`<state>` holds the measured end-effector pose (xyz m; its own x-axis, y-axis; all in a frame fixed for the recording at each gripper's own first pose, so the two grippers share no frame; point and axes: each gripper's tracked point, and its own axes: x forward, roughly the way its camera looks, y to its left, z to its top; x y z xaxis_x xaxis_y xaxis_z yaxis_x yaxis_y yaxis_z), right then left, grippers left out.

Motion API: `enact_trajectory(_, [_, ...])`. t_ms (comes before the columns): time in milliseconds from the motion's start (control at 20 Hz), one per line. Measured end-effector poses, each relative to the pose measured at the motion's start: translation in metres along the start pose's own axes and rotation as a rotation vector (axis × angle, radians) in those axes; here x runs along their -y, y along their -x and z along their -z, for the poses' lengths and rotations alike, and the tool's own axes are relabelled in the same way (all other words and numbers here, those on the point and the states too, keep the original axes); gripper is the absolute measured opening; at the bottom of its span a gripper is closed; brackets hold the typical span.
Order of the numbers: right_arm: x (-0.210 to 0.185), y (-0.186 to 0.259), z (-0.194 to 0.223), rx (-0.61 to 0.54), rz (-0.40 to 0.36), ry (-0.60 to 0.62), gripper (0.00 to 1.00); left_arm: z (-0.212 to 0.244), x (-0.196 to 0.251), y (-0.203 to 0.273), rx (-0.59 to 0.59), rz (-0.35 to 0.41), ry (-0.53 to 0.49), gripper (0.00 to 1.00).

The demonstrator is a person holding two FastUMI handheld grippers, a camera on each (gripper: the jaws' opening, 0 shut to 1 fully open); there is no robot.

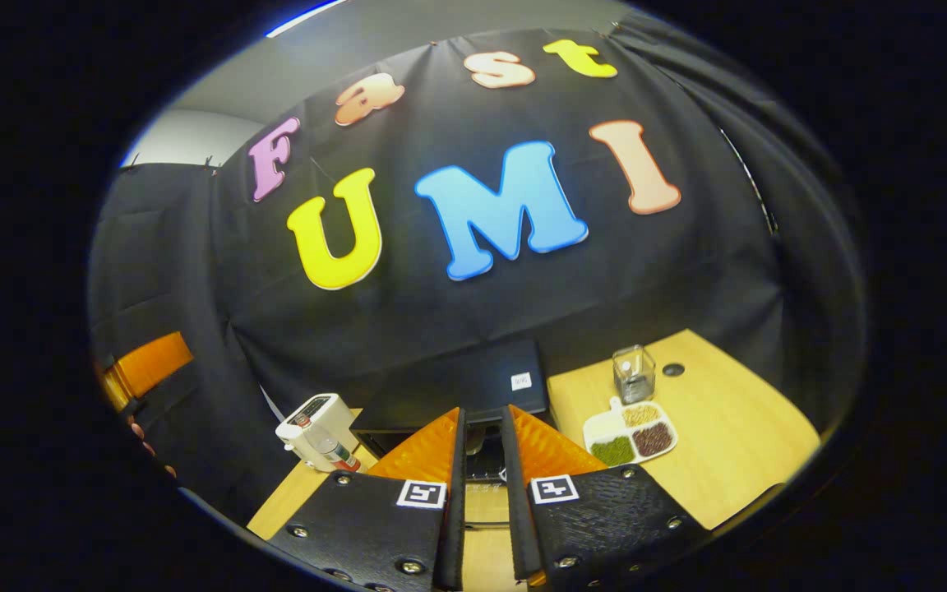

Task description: Open the electric oven with the left hand, put the food in, and close the electric oven.

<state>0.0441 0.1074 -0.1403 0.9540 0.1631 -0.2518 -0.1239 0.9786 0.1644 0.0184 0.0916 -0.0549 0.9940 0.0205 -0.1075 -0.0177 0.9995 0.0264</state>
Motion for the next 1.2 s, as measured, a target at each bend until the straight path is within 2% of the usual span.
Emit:
enact_trajectory(150, [0.016, 0.020, -0.052, 0.075, 0.016, 0.058, 0.23, 0.001, 0.019, 0.000, 0.000, 0.008, -0.010, 1.00])
enact_trajectory(300, [0.039, 0.027, -0.084, 0.155, 0.076, 0.132, 0.37, 0.000, 0.032, -0.001, 0.003, 0.010, -0.009, 1.00])
enact_trajectory(350, [0.040, 0.032, -0.089, 0.173, 0.074, 0.155, 0.46, 0.001, 0.036, -0.003, 0.001, 0.014, -0.009, 1.00])
enact_trajectory(500, [0.039, 0.040, -0.099, 0.205, 0.058, 0.220, 1.00, 0.011, 0.047, -0.009, -0.029, 0.022, -0.011, 1.00])
enact_trajectory(550, [0.038, 0.040, -0.103, 0.221, 0.049, 0.225, 0.94, 0.018, 0.051, -0.012, -0.049, 0.027, -0.006, 1.00])
enact_trajectory(600, [0.036, 0.040, -0.105, 0.228, 0.036, 0.225, 1.00, 0.024, 0.052, -0.015, -0.069, 0.029, -0.001, 1.00])
enact_trajectory(1100, [0.069, 0.032, -0.093, 0.165, 0.048, 0.175, 1.00, 0.139, 0.075, -0.031, -0.384, 0.066, 0.060, 0.95])
enact_trajectory(1150, [0.074, 0.032, -0.089, 0.154, 0.053, 0.170, 1.00, 0.154, 0.074, -0.030, -0.418, 0.061, 0.067, 0.95])
enact_trajectory(1200, [0.079, 0.030, -0.086, 0.142, 0.056, 0.167, 1.00, 0.168, 0.073, -0.029, -0.453, 0.056, 0.075, 1.00])
